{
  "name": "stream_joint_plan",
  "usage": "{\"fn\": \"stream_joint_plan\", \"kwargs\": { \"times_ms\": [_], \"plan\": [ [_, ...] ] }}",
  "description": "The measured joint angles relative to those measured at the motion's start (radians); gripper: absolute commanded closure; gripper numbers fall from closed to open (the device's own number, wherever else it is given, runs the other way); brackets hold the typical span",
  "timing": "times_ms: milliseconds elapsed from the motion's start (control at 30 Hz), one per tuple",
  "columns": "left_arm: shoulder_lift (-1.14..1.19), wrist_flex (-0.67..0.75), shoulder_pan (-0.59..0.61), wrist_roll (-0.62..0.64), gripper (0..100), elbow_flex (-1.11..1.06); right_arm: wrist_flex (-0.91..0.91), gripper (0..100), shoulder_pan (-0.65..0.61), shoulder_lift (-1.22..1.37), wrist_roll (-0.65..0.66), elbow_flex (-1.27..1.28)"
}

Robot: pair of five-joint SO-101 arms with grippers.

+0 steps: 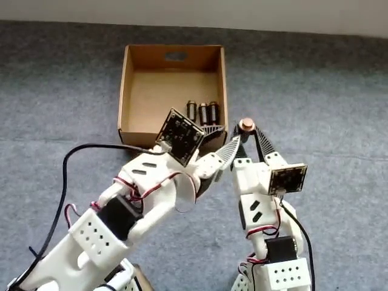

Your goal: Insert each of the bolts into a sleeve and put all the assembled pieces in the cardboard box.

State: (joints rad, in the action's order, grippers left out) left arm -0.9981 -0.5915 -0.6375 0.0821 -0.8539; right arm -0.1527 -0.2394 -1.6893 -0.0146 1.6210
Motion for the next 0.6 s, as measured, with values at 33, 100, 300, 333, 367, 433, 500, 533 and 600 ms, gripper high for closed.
{"fn": "stream_joint_plan", "kwargs": {
  "times_ms": [33, 100, 300, 333, 367, 433, 500, 533, 600],
  "plan": [
    [-0.014, -0.020, 0.021, 0.000, 98, 0.000, 0.000, 99.2, 0.000, 0.000, 0.000, 0.000],
    [-0.040, -0.060, 0.084, -0.002, 99, 0.000, 0.000, 99.2, 0.000, 0.000, 0.000, 0.000],
    [-0.068, -0.247, 0.341, -0.064, 99, 0.002, -0.103, 99.2, 0.000, 0.002, 0.000, -0.130],
    [-0.068, -0.276, 0.381, -0.066, 99, -0.006, -0.115, 99.2, 0.000, 0.002, 0.000, -0.149],
    [-0.068, -0.296, 0.425, -0.068, 99, -0.021, -0.127, 99.2, 0.000, 0.002, 0.000, -0.170],
    [-0.064, -0.311, 0.509, -0.068, 99, -0.063, -0.141, 99.2, 0.000, 0.025, 0.000, -0.209],
    [-0.064, -0.316, 0.578, -0.068, 99, -0.120, -0.143, 99.2, 0.000, 0.080, 0.000, -0.253],
    [-0.064, -0.318, 0.603, -0.068, 99, -0.149, -0.143, 99.2, 0.000, 0.117, 0.000, -0.282],
    [-0.064, -0.318, 0.635, -0.068, 99, -0.204, -0.143, 99.2, 0.000, 0.203, 0.000, -0.342]
  ]
}}
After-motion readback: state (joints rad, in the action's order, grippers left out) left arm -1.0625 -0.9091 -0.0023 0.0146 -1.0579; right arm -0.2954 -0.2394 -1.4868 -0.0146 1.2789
